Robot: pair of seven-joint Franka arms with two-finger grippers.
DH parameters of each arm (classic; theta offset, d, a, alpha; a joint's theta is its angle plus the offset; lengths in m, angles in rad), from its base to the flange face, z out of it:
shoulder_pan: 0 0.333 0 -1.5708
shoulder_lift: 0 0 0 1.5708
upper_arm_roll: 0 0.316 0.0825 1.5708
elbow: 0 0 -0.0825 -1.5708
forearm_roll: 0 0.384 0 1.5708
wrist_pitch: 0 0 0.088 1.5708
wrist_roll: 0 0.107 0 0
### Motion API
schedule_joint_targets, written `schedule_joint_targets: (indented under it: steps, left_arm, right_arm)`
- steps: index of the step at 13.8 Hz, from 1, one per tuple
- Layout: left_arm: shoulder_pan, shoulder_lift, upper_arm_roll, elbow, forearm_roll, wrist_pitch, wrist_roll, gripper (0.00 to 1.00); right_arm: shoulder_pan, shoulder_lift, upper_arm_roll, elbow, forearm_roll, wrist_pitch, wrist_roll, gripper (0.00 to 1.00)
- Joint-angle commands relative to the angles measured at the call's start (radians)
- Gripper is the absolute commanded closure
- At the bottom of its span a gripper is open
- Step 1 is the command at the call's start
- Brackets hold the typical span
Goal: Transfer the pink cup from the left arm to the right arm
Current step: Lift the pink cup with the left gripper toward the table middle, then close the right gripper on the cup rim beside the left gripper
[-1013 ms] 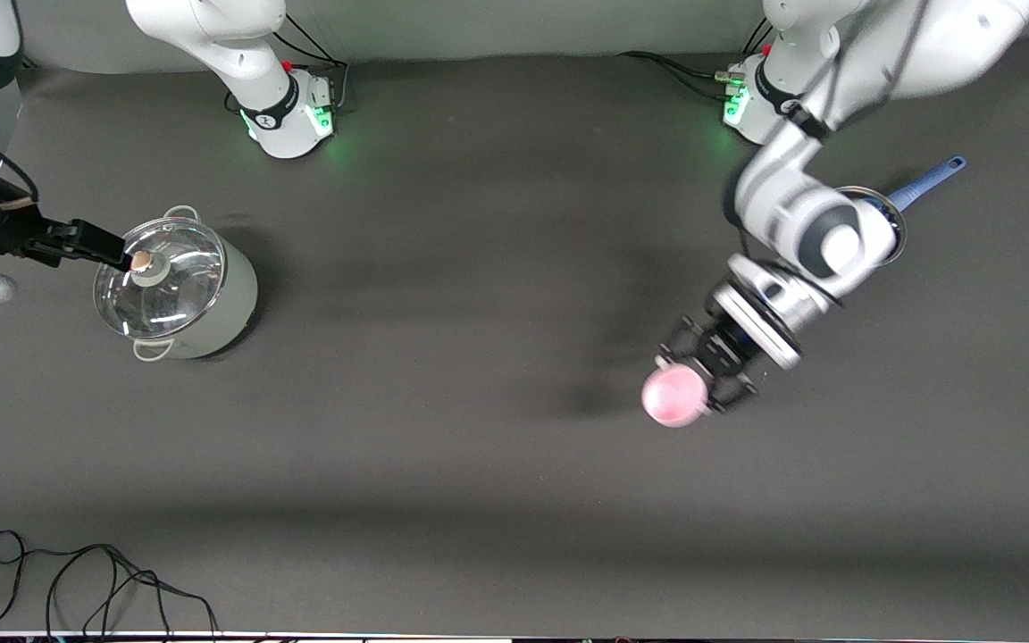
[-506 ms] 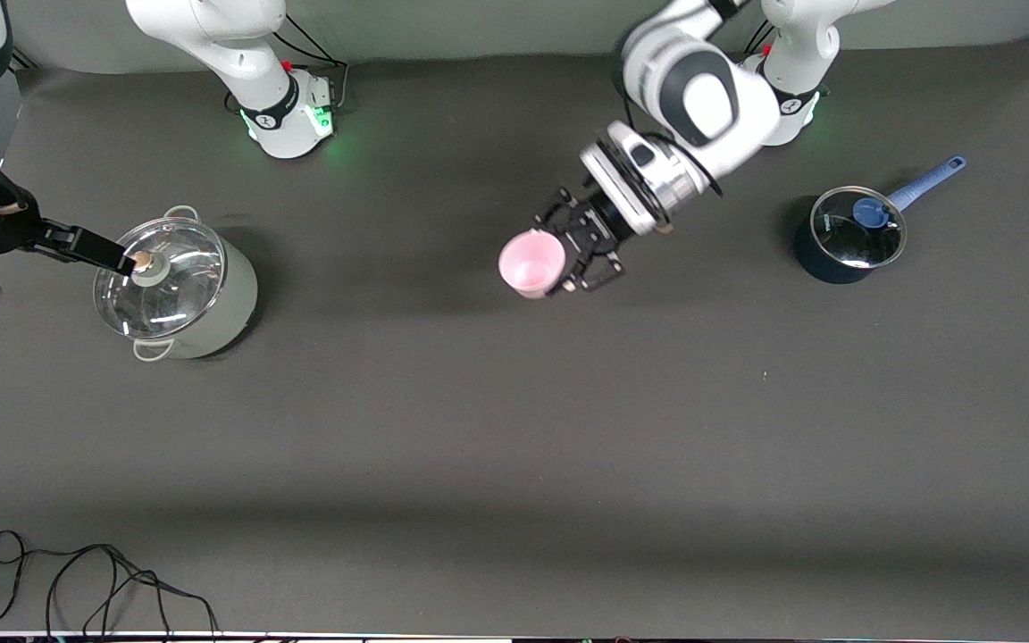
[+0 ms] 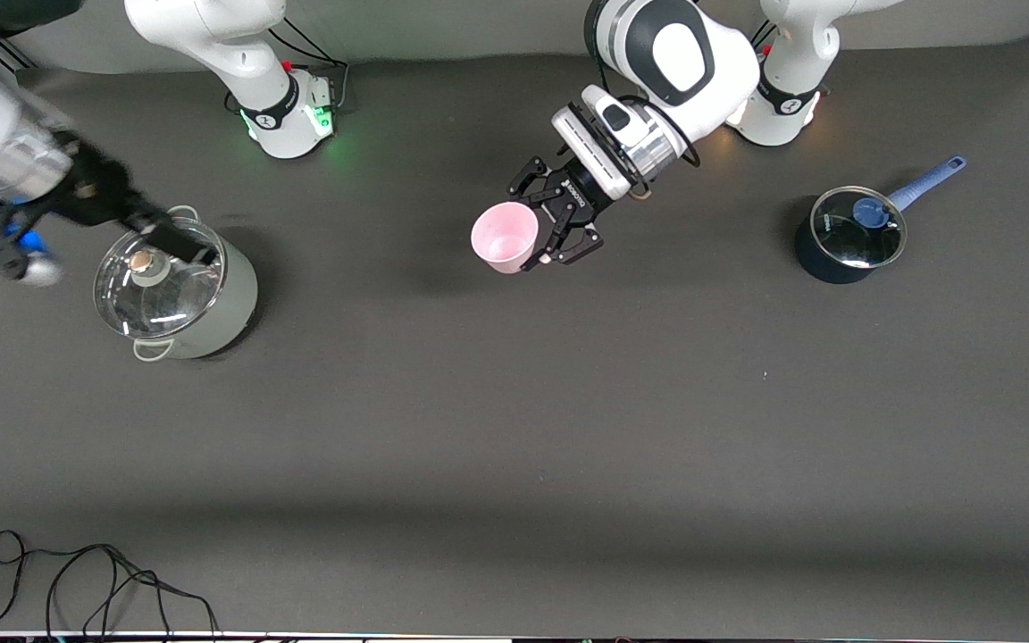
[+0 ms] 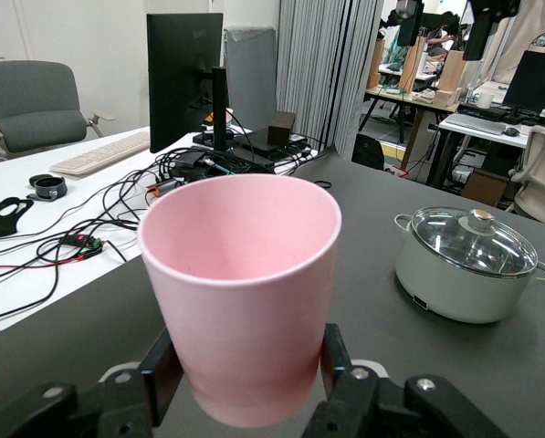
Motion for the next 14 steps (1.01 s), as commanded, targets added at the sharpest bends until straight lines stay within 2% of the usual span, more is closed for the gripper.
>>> schedule_joint_targets:
  steps: [1, 3, 5, 8, 10, 14]
  left_arm:
    - [-0.013, 0.001, 0.008, 0.019, -0.021, 0.019, 0.001, 0.71]
    - [-0.015, 0.003, 0.008, 0.021, -0.021, 0.019, 0.001, 0.71]
    - [-0.015, 0.01, 0.008, 0.021, -0.021, 0.021, 0.001, 0.71]
    - [-0.015, 0.016, 0.011, 0.033, -0.021, 0.022, 0.003, 0.71]
    - [-0.013, 0.021, 0.013, 0.034, -0.021, 0.022, 0.003, 0.71]
    - [-0.015, 0.026, 0.013, 0.034, -0.021, 0.022, 0.003, 0.7]
  right_arm:
    - [0.04, 0.057, -0.008, 0.108, 0.113, -0.02, 0.231, 0.05]
    - [0.093, 0.103, 0.001, 0.188, 0.151, -0.018, 0.35, 0.05]
    - [0.172, 0.172, 0.001, 0.266, 0.15, -0.017, 0.472, 0.0]
    - [0.254, 0.284, 0.004, 0.395, 0.144, -0.006, 0.58, 0.0]
    - [0.32, 0.326, 0.003, 0.415, 0.133, -0.003, 0.586, 0.0]
    - [0.451, 0.392, 0.003, 0.417, 0.036, 0.025, 0.588, 0.0]
